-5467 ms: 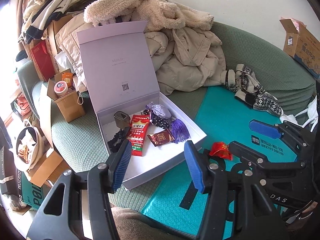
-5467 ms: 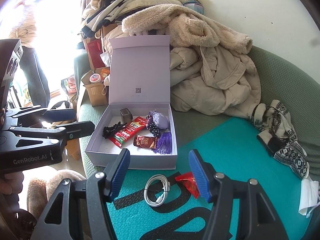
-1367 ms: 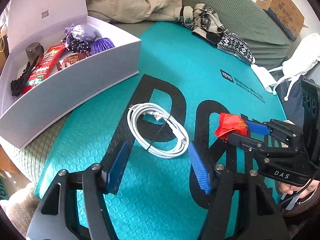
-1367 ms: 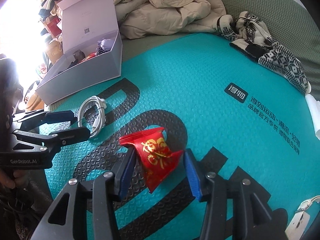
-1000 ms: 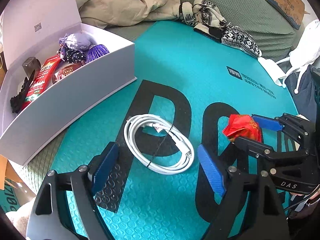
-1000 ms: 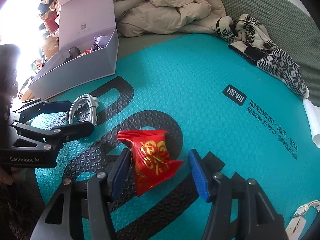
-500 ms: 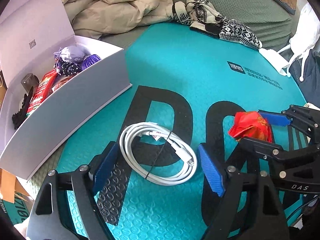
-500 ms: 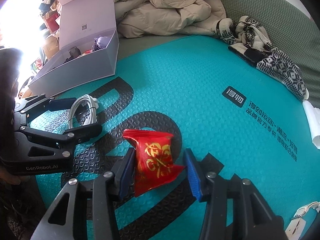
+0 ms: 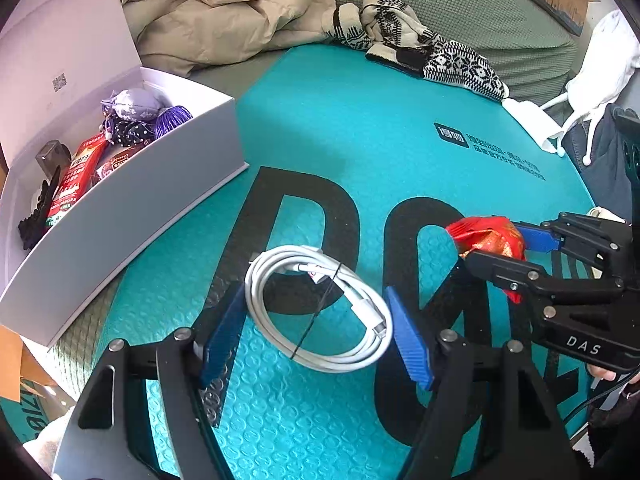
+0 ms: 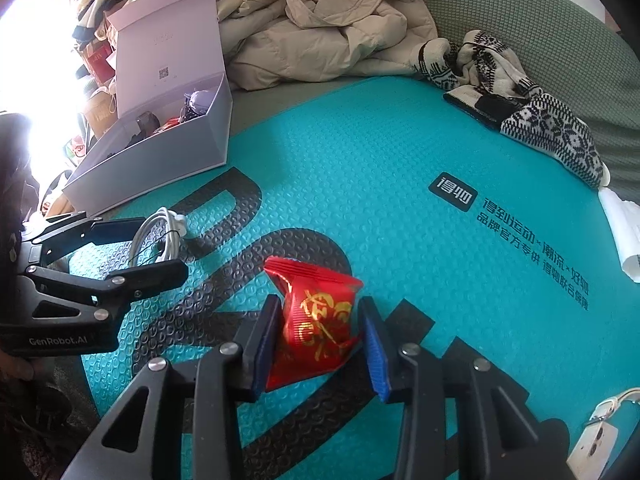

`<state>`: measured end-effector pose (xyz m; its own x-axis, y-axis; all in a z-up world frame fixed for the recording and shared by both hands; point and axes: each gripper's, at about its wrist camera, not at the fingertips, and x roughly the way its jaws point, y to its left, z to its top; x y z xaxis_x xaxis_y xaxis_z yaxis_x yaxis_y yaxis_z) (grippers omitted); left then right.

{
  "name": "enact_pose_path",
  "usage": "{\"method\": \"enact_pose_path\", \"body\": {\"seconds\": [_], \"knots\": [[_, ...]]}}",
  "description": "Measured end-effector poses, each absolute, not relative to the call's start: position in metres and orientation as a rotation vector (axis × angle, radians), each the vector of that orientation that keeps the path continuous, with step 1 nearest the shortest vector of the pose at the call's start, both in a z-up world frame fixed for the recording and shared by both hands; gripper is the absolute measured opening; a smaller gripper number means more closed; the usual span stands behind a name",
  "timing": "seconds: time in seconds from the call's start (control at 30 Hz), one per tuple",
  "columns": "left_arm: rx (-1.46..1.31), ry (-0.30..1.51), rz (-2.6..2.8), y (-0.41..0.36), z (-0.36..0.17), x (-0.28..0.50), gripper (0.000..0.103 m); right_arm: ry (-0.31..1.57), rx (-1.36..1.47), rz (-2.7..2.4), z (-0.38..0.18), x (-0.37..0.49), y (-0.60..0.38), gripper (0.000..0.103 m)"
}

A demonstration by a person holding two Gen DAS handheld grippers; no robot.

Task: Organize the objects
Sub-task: 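Lift and carry the cable with left tool while right carries wrapper toward box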

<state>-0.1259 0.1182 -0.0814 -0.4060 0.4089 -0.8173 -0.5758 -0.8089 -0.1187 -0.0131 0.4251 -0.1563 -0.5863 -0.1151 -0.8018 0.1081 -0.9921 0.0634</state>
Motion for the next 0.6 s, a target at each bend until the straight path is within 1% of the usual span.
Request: {"method": "enact_pose_path", "body": {"seconds": [0.27,0.6], "knots": [[-1.171,0.174,2.255,0.103,-0.052,-0.117,0.069,-0.026,1.328,-2.682,-0.148,-0.01,0.422,0.04],[-1.162,0.109,2.341,0.071,-0.028,-0.107,0.069,0.038,1.254,-2.627,-0.133,-0.008,0.392,0.04]]}}
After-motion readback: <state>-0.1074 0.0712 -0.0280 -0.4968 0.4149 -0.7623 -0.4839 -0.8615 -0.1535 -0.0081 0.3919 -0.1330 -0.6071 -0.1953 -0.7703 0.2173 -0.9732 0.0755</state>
